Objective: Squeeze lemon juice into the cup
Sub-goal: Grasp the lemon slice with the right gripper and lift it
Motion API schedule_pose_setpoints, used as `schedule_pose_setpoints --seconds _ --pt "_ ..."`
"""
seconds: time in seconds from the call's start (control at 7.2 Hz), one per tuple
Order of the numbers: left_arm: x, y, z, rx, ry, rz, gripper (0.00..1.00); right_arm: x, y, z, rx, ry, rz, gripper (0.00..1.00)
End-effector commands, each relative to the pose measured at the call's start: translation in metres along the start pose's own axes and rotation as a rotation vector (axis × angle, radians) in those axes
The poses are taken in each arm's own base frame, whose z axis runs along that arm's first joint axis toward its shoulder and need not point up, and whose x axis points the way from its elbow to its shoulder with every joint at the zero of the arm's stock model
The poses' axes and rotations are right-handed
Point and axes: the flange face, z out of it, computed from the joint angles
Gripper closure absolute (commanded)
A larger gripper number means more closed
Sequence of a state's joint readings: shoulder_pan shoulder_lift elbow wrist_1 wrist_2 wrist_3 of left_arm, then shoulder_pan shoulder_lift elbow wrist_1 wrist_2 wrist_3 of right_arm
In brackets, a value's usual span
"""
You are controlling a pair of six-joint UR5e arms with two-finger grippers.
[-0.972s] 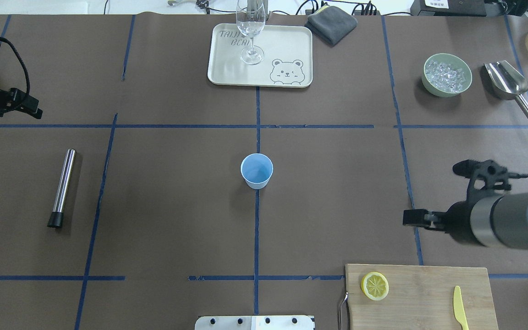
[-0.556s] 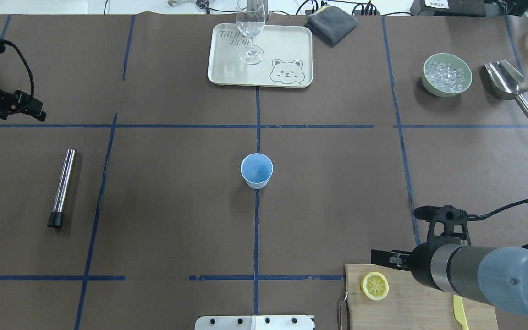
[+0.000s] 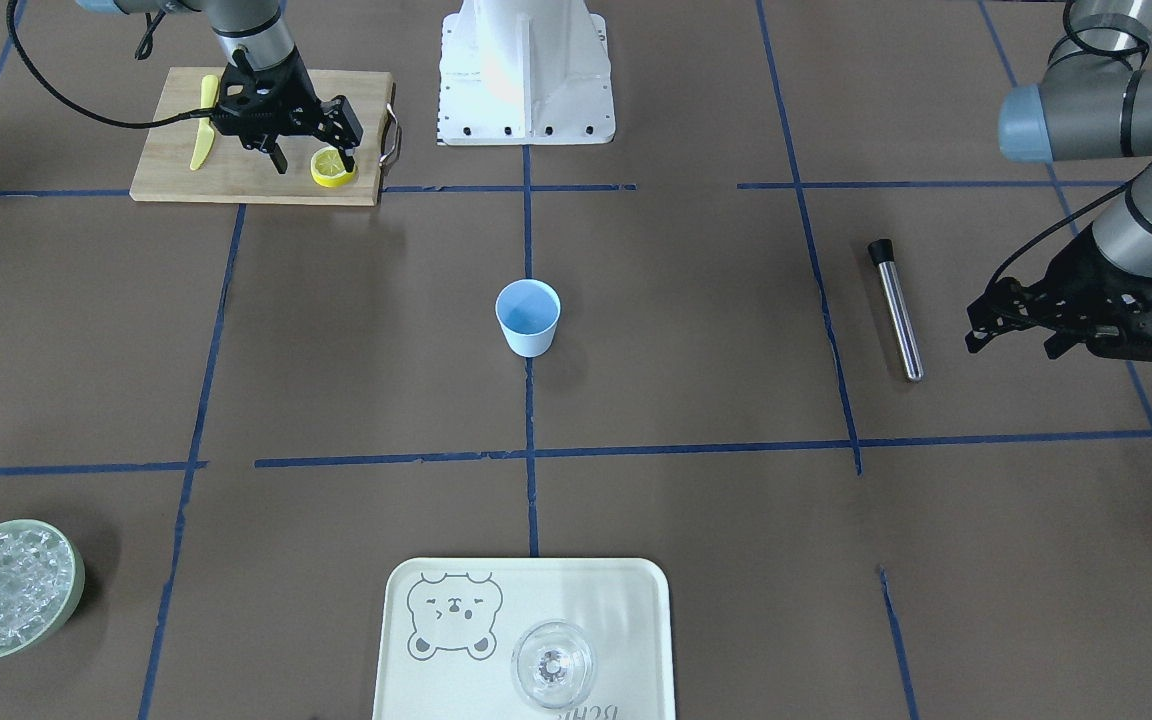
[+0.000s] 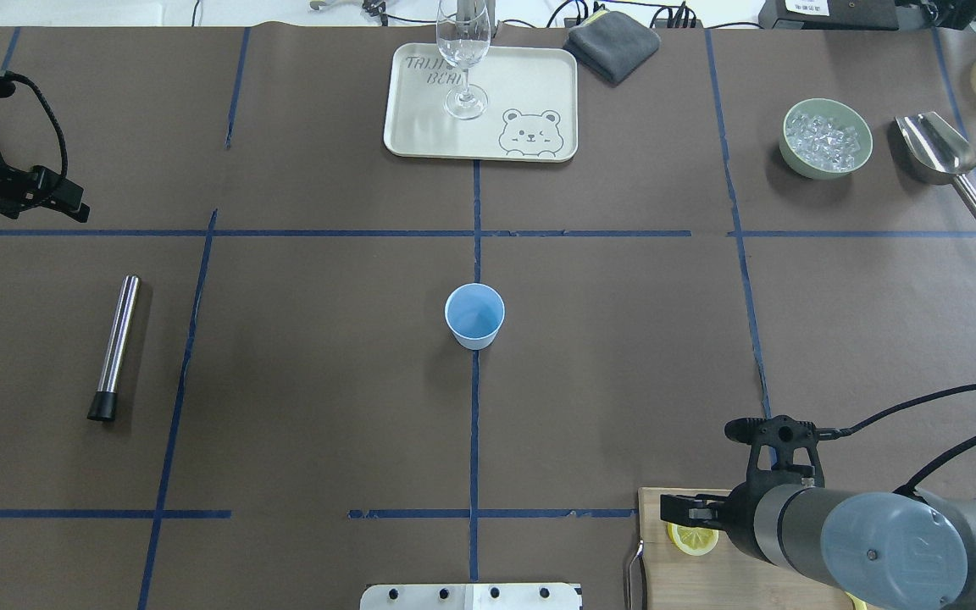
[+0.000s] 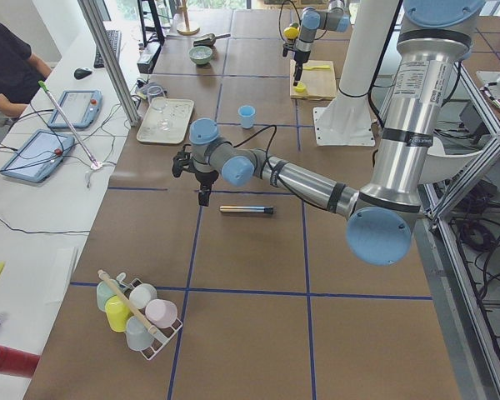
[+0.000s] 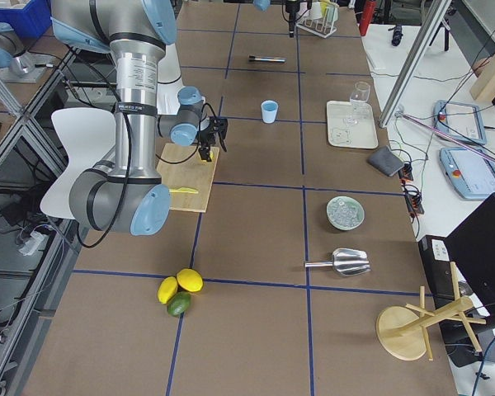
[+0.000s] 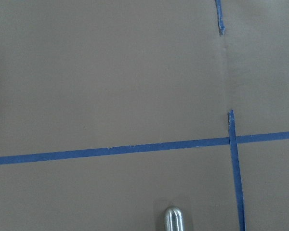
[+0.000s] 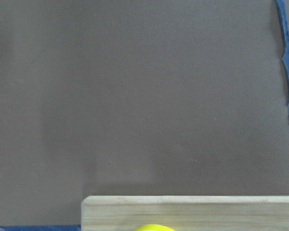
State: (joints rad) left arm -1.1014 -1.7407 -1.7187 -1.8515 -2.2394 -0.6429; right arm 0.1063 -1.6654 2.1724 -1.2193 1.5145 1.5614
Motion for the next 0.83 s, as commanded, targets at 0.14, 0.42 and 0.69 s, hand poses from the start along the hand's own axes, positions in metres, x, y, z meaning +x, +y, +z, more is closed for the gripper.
schedule_pose_setpoints --seconds 0.14,0.42,0.69 --pt "0.0003 -0.0002 -0.0001 0.002 0.001 0.005 0.0 -0.0016 0.023 0.0106 -0.022 0.014 -0.038 0.0" --pt "-0.001 0.0003 0.0008 0.0 0.0 0.005 0.0 -0.0063 0.0257 0.0128 -0.027 0.032 -0.043 0.0" --pt "0.0003 0.0001 -0.0003 0.006 0.004 0.01 0.0 -0.0072 0.0265 0.0127 -0.03 0.03 -0.047 0.0"
